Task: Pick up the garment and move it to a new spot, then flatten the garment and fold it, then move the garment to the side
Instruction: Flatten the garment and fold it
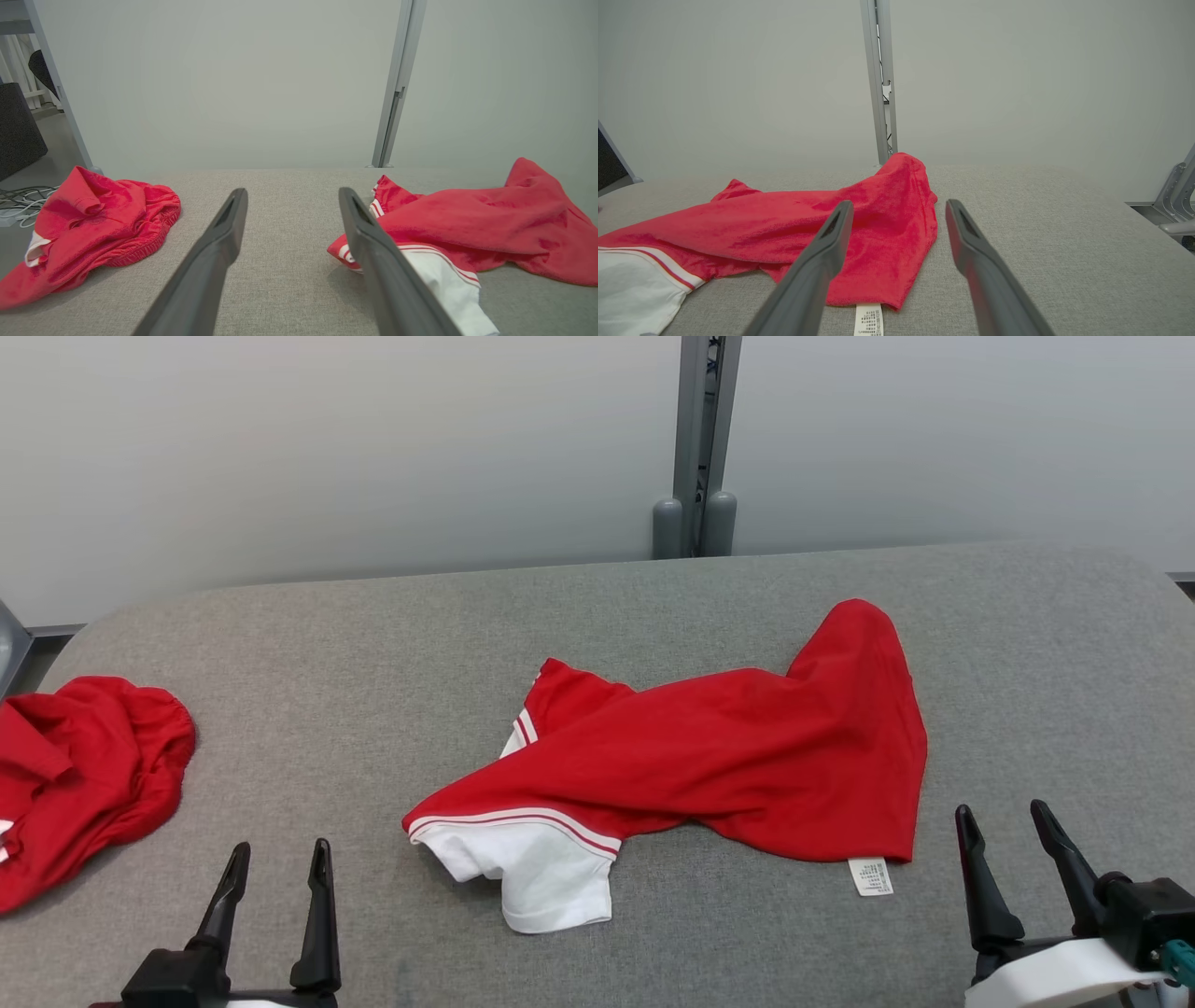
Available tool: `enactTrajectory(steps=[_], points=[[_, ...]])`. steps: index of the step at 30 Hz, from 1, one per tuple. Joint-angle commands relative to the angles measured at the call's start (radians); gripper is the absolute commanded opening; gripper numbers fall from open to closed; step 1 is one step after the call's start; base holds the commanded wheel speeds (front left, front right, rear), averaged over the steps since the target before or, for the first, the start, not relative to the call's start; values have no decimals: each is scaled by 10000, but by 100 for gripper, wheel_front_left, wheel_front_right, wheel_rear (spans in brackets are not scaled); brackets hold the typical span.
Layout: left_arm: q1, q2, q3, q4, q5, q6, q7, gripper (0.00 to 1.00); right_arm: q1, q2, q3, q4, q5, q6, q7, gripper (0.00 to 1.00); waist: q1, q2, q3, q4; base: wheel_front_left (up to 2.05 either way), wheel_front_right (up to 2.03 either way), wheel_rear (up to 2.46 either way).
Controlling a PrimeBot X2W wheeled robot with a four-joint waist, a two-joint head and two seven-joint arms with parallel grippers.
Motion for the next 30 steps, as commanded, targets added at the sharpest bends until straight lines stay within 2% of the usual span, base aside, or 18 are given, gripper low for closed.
enactTrajectory(steps=[1, 15, 22, 30], points=[[135, 52, 40, -40, -20, -46, -46, 100, 52, -48, -37, -70, 39, 1, 25, 100, 0, 0, 4, 23, 0, 0, 0], [-98, 64, -85, -171, -9, -21, 33, 100, -58, -48, -38, 183, 44, 1, 149, 100, 0, 0, 164, 112, 0, 0, 0], [-670, 22, -338, -227, 176, -151, 126, 100, -463, -99, -248, 1720, -252, 1, 271, 100, 0, 0, 823, 384, 0, 0, 0], [-1395, -124, -512, -19, 289, -346, 78, 100, -1683, -293, -102, 4086, -283, 1, -249, 100, 0, 0, 1588, 677, 0, 0, 0]])
